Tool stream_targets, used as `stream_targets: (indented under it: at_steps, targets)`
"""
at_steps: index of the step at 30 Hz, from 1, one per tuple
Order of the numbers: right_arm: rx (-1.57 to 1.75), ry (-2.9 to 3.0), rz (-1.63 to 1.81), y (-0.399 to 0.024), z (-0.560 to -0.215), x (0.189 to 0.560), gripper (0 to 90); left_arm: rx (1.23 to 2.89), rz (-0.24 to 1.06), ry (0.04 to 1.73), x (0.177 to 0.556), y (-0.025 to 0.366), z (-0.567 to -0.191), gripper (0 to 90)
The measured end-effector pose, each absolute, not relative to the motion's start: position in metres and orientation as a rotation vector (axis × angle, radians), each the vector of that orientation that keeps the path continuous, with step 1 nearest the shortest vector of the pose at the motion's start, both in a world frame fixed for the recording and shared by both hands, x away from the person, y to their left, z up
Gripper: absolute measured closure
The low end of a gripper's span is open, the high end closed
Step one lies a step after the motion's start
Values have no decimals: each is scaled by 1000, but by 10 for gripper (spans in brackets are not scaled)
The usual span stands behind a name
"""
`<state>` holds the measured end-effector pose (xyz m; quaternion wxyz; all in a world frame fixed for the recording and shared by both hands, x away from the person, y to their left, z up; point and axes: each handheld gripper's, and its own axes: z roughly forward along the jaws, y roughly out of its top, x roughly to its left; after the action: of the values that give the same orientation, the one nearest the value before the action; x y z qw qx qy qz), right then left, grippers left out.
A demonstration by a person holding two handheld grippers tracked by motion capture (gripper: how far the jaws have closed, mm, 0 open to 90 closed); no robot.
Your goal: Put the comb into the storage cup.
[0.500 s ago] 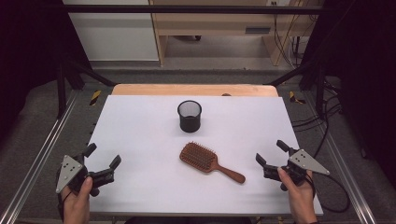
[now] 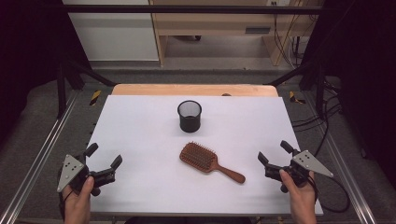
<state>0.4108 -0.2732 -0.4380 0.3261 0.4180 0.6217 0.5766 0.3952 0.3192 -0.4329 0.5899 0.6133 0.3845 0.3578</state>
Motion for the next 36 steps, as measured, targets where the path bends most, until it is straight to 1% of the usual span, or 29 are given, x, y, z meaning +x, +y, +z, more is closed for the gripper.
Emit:
stream_targets:
  at_steps: [10, 11, 13, 15, 20, 29, 36]
  targets:
    - [1145, 1611, 1472, -263, -431, 408, 58, 1430, 828, 898, 394, 319, -433, 23]
    - [1145, 1613, 1484, -260, -427, 406, 78, 1435, 827, 897, 394, 318, -433, 23]
    - [1141, 1617, 1493, -258, -425, 404, 85, 1438, 829, 895, 394, 318, -433, 23]
    - [1124, 1645, 1491, -251, -415, 400, 89, 1439, 828, 896, 394, 318, -433, 23]
    - [1124, 1692, 1474, -243, -406, 398, 79, 1442, 827, 896, 394, 318, -434, 23]
    - [1061, 1892, 1338, -218, -385, 397, 76, 1458, 835, 894, 393, 316, -434, 23]
    - [1042, 1959, 1304, -212, -376, 397, 73, 1470, 836, 884, 393, 314, -434, 23]
